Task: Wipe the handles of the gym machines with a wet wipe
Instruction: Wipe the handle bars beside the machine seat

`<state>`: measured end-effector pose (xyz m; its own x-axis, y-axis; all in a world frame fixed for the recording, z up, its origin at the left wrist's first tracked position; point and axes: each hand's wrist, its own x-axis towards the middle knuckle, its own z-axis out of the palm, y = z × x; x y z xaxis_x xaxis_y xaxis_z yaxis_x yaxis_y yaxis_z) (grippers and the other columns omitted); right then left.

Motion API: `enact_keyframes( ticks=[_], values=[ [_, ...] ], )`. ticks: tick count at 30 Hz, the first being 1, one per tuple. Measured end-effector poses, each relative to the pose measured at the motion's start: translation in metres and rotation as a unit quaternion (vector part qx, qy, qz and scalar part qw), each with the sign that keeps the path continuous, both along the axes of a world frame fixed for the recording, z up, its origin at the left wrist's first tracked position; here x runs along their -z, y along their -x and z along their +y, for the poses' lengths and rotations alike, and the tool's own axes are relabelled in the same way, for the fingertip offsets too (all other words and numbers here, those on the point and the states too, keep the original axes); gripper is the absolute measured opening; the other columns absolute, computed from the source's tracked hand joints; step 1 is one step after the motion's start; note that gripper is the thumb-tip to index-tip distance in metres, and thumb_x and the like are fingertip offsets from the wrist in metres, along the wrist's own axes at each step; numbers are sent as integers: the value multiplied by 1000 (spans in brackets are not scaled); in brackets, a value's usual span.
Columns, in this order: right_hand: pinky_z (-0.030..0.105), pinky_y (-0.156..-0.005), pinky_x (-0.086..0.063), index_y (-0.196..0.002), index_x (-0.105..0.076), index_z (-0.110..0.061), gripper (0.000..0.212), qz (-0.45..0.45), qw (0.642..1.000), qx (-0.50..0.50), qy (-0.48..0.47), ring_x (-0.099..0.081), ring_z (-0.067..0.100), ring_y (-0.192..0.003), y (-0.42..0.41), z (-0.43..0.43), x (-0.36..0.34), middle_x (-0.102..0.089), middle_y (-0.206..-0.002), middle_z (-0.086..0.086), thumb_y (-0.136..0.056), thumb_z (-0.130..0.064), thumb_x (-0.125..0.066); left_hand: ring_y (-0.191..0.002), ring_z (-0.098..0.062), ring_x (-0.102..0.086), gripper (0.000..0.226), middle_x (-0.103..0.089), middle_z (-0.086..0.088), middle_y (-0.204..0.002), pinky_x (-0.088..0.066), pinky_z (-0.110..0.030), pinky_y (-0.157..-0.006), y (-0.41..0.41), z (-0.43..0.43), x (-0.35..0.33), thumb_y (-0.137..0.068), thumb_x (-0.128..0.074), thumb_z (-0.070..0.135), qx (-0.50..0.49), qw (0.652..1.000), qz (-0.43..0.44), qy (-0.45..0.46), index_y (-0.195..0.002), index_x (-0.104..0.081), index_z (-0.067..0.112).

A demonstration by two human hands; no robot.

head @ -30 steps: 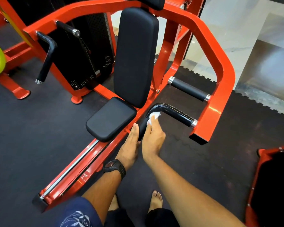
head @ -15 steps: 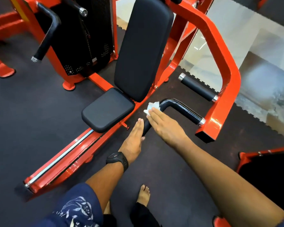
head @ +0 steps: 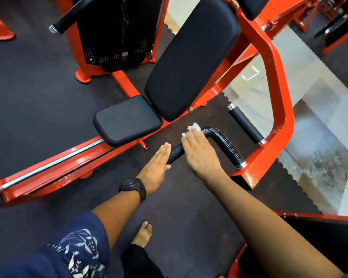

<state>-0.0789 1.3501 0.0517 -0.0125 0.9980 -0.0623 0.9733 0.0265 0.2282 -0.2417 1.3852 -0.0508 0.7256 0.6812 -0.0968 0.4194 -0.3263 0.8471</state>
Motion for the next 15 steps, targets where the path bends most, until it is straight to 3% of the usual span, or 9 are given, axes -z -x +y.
enact_keyframes(
  ticks=[3,5,7,9,12,15],
  values=[
    [44,-96,-47,-101,-64,0,34,-38,998,-43,-8,-60,37,-97,-10,15,-14,-63,-97,17,-90,-9,-33,-147,0,9,67,-1,-1,-168,2,-15,-118,1,-1,-1,-106,-43,10,-6,1000,4,11,-160,-3,13],
    [37,-78,-46,-103,-57,-7,19,-45,998,21,25,-56,33,-98,-21,28,-34,-58,-102,12,-92,-5,-41,-145,2,10,67,-1,0,-168,3,-15,-117,1,0,-1,-107,-42,11,0,1000,11,10,-160,-2,14],
    [36,-67,-38,-113,-51,-8,22,-61,990,109,59,-56,31,-104,-24,38,-42,-53,-112,10,-92,-3,-49,-144,3,10,67,-1,0,-168,1,-16,-118,1,0,-3,-107,-41,11,0,1000,15,8,-160,-1,15],
    [37,-68,-37,-116,-49,-7,25,-71,984,135,87,-57,31,-103,-14,42,-45,-53,-114,11,-91,-6,-52,-144,3,9,67,-2,0,-168,0,-18,-119,0,-1,-6,-106,-42,11,-6,1000,18,6,-160,-2,15],
    [41,-81,-44,-114,-49,-8,26,-80,988,64,111,-57,33,-101,-14,40,-38,-56,-113,12,-88,-11,-54,-145,2,7,67,-4,0,-168,-3,-25,-124,-1,-2,-8,-106,-43,10,-15,1000,22,8,-160,-4,15],
    [44,-81,-49,-111,-55,-7,24,29,985,141,93,-59,41,-100,-41,47,-47,-60,-110,17,-90,-12,-45,-152,-6,3,67,-5,0,-168,-3,-20,-119,0,-2,-12,-106,-43,10,-15,999,27,14,-160,-4,17]
  ],
)
